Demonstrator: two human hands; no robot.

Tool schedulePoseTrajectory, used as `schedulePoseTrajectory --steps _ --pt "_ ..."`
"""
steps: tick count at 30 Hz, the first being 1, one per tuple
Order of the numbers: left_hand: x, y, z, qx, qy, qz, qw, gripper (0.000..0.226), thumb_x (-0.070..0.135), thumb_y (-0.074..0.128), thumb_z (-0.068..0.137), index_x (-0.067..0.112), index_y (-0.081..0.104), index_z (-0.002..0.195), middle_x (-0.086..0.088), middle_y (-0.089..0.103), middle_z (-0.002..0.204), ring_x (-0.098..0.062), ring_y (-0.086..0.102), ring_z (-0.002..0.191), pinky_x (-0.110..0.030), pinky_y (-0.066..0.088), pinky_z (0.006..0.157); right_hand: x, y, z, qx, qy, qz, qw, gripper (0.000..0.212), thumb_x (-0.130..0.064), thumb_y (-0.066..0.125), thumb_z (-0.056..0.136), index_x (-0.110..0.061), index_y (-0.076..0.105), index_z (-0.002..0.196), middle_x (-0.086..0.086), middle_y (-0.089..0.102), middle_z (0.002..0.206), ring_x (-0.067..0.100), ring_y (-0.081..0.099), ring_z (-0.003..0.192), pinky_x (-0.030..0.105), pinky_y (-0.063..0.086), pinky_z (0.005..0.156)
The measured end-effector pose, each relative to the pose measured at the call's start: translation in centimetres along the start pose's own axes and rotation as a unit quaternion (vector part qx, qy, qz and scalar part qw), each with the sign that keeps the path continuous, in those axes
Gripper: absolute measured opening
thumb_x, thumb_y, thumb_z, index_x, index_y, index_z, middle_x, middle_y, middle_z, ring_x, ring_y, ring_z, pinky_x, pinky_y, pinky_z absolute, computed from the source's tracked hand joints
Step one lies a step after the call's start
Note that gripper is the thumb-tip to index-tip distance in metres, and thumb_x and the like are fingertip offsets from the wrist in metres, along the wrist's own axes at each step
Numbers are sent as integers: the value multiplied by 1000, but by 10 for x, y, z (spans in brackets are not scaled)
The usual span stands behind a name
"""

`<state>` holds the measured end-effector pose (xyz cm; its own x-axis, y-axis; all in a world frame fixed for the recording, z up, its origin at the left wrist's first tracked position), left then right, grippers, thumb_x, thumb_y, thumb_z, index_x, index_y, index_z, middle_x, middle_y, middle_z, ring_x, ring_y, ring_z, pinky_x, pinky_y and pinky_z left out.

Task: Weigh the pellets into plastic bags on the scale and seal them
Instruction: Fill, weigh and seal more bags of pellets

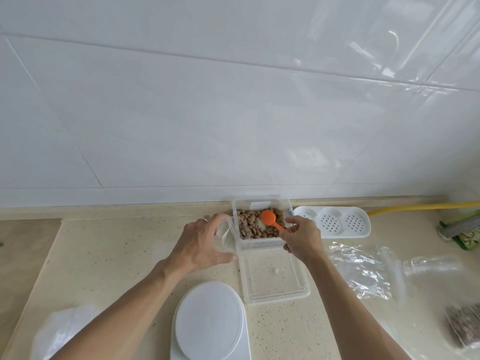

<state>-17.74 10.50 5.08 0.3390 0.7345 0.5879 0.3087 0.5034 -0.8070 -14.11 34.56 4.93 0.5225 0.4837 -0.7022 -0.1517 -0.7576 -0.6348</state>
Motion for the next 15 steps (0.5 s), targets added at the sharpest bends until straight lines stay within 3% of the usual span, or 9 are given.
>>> schedulePoseTrajectory --steps 4,9,12,15 --pt "-11 4 6 12 -18 11 1000 86 59 74 64 31 37 136 5 53 103 -14 55 98 -33 41 93 1 -13 11 56 -17 5 998 33 -6 67 83 -13 67 115 4 72 87 16 68 72 20 49 55" --pt "-23 7 13 35 -37 27 998 88 65 68 62 31 35 137 5 54 105 -15 55 99 -36 41 94 19 -33 17 130 5 154 979 15 -8 72 83 -22 67 84 3 73 75 24 73 78 45 60 79" --pt "-26 9 13 43 -40 29 998 91 70 62 60 31 35 137 6 53 103 -15 55 97 -36 40 95 16 -44 14 177 -24 108 978 16 -14 62 92 -26 65 81 -3 72 68 19 73 75 47 59 79" --pt "-27 8 13 56 -35 43 997 91 71 58 58 29 37 136 7 50 97 -17 55 94 -35 40 91 2 -36 8 157 -74 30 984 18 -12 54 96 -24 62 85 -2 71 70 12 71 69 41 59 71"
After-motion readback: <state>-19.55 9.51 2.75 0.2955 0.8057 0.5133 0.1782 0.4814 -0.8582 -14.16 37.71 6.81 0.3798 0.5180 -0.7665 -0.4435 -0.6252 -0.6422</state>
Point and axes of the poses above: each hand's wrist, its own z-axis towards the middle knuckle, its own y-axis out of the palm, x = y × z, the point moved 9 cm from there along z, towards the middle knuckle
